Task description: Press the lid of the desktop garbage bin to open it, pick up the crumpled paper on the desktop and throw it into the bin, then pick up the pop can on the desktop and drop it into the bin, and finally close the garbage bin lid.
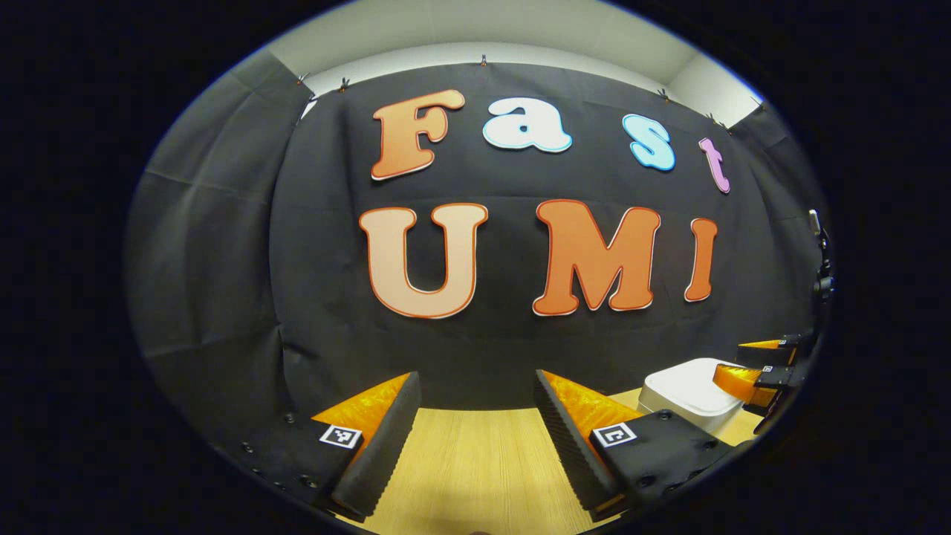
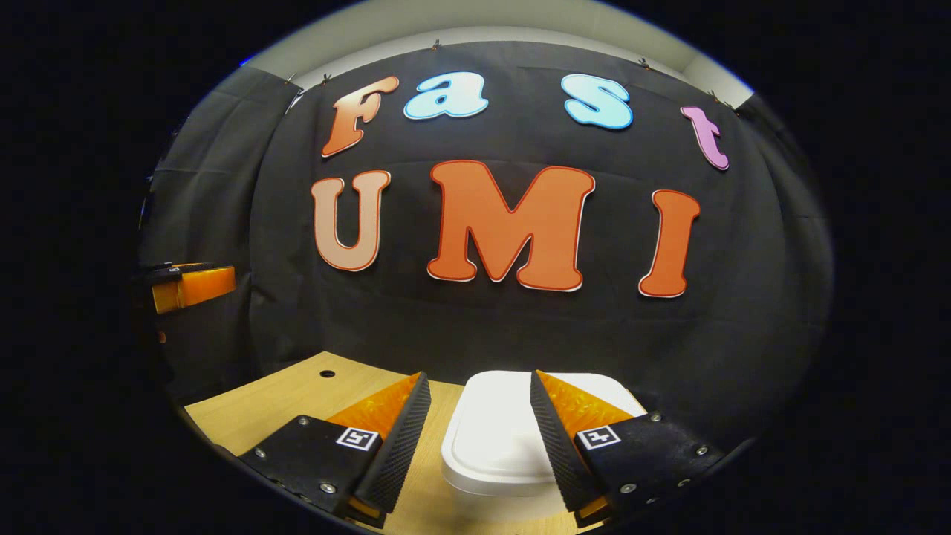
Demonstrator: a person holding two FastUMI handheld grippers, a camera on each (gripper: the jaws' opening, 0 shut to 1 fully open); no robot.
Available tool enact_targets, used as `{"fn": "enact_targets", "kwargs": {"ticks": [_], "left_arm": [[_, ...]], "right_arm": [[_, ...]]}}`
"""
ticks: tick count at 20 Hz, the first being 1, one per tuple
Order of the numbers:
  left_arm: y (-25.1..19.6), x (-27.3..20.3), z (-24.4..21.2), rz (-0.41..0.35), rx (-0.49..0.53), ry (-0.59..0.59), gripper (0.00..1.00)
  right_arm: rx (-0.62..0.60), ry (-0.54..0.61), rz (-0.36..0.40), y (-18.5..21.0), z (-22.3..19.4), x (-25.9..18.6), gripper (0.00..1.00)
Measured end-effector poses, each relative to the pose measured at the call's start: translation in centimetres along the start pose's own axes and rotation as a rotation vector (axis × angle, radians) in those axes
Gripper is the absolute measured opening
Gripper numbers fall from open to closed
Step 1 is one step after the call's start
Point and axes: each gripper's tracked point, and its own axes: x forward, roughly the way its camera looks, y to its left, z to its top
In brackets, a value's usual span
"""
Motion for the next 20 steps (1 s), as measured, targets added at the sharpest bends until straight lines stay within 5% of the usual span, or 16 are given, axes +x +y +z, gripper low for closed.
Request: {"fn": "enact_targets", "kwargs": {"ticks": [9,20], "left_arm": [[1.1,1.2,-0.6,0.029,-0.029,-0.014,0.99],[2.3,3.0,-2.2,-0.016,-0.023,-0.013,0.99]], "right_arm": [[-0.025,0.021,0.026,1.9,-0.2,1.3,0.82],[-0.047,0.031,-0.039,2.7,0.6,2.1,0.82]]}}
